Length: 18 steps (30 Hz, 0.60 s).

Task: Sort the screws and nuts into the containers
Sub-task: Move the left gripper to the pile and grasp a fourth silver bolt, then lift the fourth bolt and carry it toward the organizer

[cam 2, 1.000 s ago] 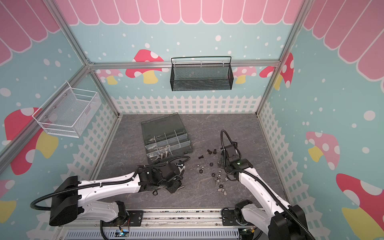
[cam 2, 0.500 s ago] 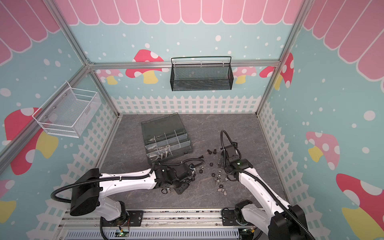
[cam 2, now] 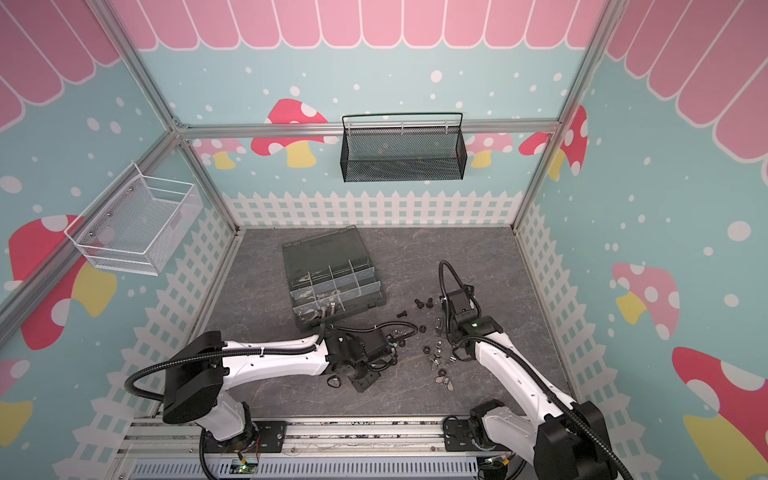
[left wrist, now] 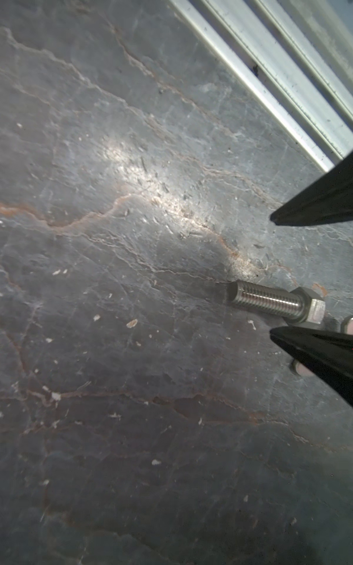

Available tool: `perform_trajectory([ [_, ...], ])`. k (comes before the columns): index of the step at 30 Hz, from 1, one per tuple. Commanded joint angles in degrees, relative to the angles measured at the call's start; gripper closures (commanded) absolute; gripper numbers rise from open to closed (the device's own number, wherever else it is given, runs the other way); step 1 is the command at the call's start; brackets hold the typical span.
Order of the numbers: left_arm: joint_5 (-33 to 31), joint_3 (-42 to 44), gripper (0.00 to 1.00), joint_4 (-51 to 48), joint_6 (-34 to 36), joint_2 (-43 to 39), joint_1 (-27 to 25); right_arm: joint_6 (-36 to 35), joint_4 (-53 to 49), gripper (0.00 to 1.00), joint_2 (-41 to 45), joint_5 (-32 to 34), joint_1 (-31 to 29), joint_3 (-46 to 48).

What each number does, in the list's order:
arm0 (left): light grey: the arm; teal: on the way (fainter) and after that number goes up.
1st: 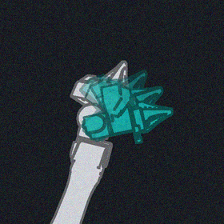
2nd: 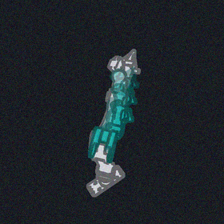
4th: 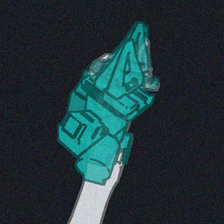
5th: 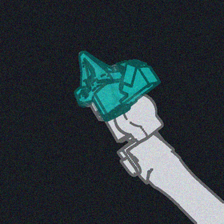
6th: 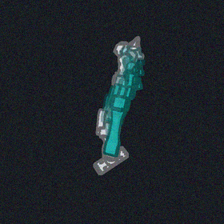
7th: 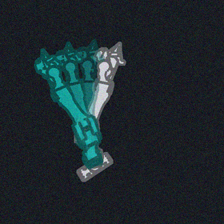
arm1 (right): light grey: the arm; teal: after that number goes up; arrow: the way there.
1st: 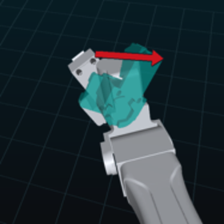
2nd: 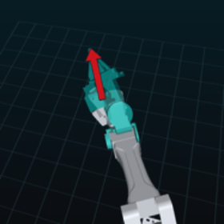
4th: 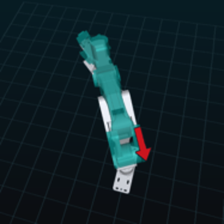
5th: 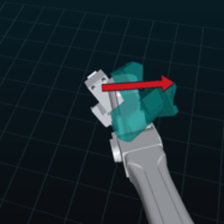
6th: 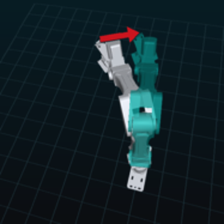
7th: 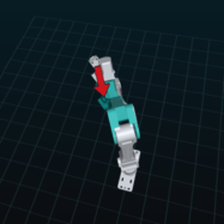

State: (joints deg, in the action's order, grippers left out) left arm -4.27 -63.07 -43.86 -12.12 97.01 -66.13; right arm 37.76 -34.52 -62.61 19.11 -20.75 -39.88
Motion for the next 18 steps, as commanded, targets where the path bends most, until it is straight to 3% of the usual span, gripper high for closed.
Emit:
perform_trajectory([
  [1,-0.1,-1.9,0.49,-2.6,1.6,2.2,-0.3,0.2,-1.0,0.02,0.1,1.1,-0.4,0.3],
  [13,-2.3,-2.0,0.50,-4.4,1.8,7.0,0.2,0.6,-0.9,0.02,0.7,1.8,-0.4,0.8],
  [18,-2.0,-1.8,0.63,-5.2,1.8,8.8,0.4,0.7,-0.9,0.02,0.6,1.8,-0.4,0.7],
])
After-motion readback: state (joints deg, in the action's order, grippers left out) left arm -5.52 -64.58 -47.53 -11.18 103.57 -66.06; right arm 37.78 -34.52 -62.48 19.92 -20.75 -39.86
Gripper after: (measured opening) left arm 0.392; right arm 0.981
